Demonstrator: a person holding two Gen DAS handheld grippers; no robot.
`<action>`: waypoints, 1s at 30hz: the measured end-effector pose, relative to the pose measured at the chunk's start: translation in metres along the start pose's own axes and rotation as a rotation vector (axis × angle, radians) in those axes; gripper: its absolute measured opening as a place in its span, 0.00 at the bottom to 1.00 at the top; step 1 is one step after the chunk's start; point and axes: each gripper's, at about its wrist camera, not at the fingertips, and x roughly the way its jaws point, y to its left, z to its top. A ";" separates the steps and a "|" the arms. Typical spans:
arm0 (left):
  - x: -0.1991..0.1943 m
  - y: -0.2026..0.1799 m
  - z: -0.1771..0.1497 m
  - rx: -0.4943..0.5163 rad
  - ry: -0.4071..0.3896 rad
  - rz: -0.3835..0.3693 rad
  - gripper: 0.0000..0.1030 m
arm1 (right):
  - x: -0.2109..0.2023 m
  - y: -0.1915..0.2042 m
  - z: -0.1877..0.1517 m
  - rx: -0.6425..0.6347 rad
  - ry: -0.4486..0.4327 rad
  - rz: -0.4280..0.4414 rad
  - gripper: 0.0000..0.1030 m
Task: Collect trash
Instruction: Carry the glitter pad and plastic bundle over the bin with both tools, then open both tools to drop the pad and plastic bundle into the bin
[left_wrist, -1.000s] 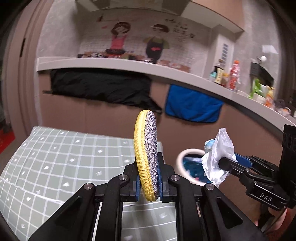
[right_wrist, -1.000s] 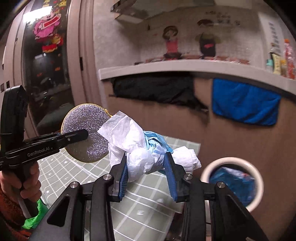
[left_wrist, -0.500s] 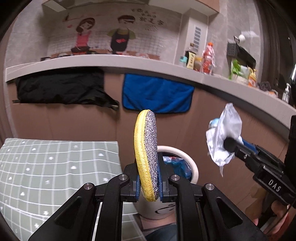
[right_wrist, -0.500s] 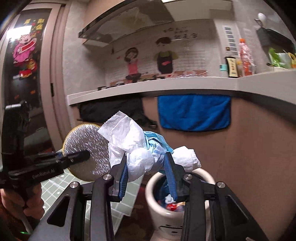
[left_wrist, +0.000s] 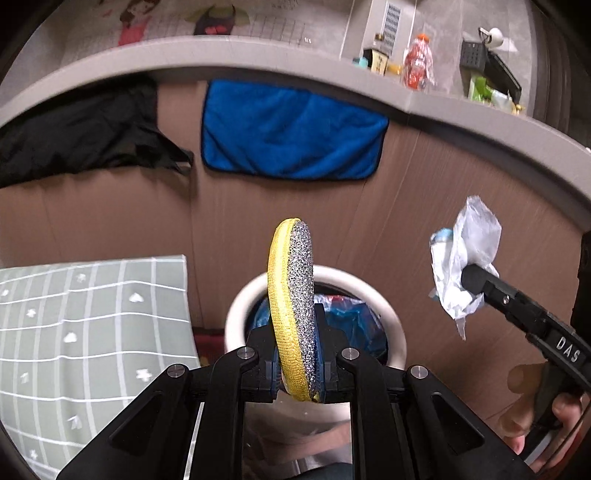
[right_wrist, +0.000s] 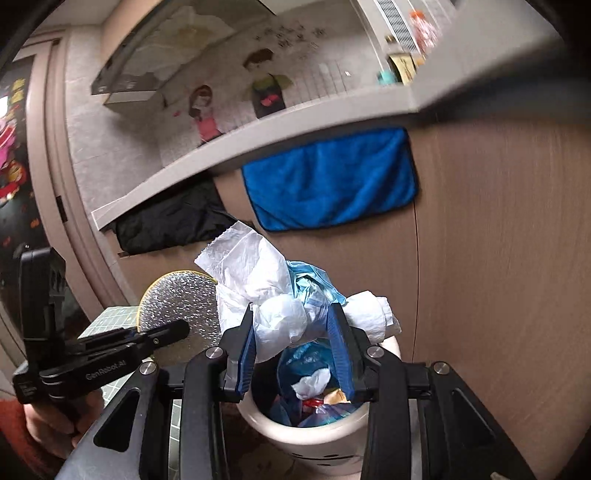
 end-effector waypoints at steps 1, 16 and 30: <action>0.011 0.001 -0.001 0.001 0.019 -0.006 0.14 | 0.007 -0.003 -0.001 0.008 0.013 0.001 0.33; 0.104 0.017 -0.007 -0.061 0.203 -0.048 0.14 | 0.079 -0.033 -0.006 0.083 0.123 0.016 0.33; 0.111 0.022 -0.007 -0.052 0.222 -0.104 0.30 | 0.118 -0.051 -0.032 0.188 0.201 0.049 0.38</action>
